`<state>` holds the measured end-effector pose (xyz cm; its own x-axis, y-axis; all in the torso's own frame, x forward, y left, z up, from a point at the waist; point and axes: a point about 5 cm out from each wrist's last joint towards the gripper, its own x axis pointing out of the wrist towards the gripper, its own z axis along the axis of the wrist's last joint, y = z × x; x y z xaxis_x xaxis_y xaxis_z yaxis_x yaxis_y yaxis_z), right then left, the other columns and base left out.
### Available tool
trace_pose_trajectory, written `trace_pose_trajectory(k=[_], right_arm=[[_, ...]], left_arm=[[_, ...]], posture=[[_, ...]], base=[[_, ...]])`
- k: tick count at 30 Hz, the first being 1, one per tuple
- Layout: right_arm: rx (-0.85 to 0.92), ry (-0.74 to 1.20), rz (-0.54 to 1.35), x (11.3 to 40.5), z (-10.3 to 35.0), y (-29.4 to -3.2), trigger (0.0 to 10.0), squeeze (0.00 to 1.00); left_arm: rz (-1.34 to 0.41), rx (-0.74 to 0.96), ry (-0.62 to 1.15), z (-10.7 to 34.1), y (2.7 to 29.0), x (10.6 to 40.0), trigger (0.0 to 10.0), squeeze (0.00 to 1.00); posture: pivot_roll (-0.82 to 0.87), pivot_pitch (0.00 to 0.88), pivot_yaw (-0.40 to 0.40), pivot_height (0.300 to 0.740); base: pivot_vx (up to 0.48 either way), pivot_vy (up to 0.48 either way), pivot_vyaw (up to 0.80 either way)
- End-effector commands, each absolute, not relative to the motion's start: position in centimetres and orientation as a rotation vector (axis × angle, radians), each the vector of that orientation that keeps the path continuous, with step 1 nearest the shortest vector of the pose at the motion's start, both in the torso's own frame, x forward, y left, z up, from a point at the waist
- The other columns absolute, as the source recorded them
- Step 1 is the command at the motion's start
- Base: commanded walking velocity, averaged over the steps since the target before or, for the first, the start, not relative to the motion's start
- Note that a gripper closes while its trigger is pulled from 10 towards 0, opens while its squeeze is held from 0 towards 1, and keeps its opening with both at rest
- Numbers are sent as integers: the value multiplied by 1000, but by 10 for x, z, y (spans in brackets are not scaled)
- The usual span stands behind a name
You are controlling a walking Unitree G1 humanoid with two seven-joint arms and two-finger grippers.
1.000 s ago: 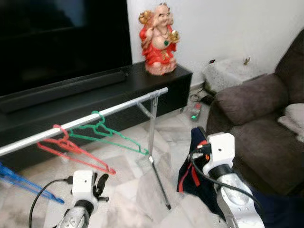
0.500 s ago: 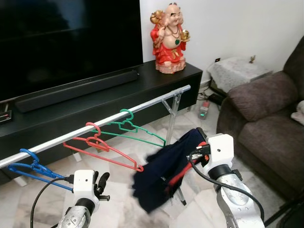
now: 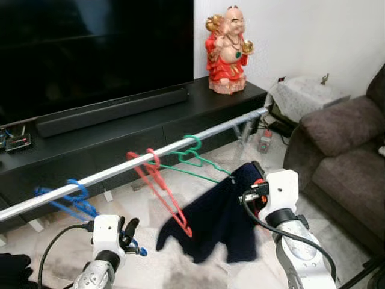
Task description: Hang hanger
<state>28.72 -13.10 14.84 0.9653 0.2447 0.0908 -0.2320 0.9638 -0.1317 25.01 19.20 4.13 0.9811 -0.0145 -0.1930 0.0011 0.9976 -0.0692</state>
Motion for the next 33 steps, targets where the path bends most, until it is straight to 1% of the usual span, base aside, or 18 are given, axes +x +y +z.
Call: trace_pose_trajectory(k=[1, 5, 7, 9, 25, 33], right_arm=[[-115, -146, 255, 287, 157, -127, 10000, 0], [-114, -145, 255, 287, 157, -127, 10000, 0], [-70, -4, 49, 289, 128, -154, 10000, 0], [-52, 56, -38, 287, 116, -165, 10000, 0], [-47, 48, -52, 289, 116, -164, 10000, 0], [-50, 50, -47, 289, 117, -164, 10000, 0]], left_arm=[[2, -73, 194, 42, 194, 250, 10000, 0], [2, -72, 193, 42, 194, 250, 10000, 0], [-32, -39, 184, 42, 191, 249, 10000, 0], [-48, -24, 178, 42, 189, 249, 10000, 0], [-58, -19, 171, 42, 188, 249, 10000, 0], [-40, -44, 170, 42, 189, 249, 10000, 0]], posture=[[22, 27, 38, 740], [23, 27, 40, 740], [30, 28, 43, 740], [30, 28, 43, 740], [31, 24, 42, 740], [28, 26, 42, 740]], base=[[0, 270, 0], [0, 270, 0], [0, 0, 0], [0, -150, 0], [0, -480, 0], [0, -37, 0]])
